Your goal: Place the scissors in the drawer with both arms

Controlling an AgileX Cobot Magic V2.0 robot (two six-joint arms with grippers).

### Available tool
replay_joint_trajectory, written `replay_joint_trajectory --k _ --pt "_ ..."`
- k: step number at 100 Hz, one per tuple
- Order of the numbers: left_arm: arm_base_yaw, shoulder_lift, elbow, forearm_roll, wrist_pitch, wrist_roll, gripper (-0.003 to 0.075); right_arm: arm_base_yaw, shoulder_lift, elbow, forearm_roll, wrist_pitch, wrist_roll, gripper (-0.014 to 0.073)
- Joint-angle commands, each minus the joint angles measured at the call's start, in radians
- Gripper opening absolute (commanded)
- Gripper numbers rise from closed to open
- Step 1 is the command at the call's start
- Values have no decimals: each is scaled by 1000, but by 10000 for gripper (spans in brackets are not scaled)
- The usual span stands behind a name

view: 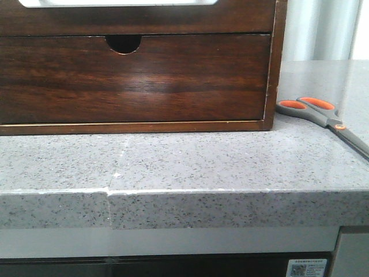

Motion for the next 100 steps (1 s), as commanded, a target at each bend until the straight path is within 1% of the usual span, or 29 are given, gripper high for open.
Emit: replay_joint_trajectory --k 1,81,100 --pt "2 -30 20 0 -76 -2 -22 -1 -22 31 -6 -10 -7 -50" --pt "2 -30 20 0 -76 -2 -22 -1 -22 31 -6 -19 -7 -50" --pt "2 -30 20 36 -76 -2 -22 -1 -22 31 -6 -17 -7 -50"
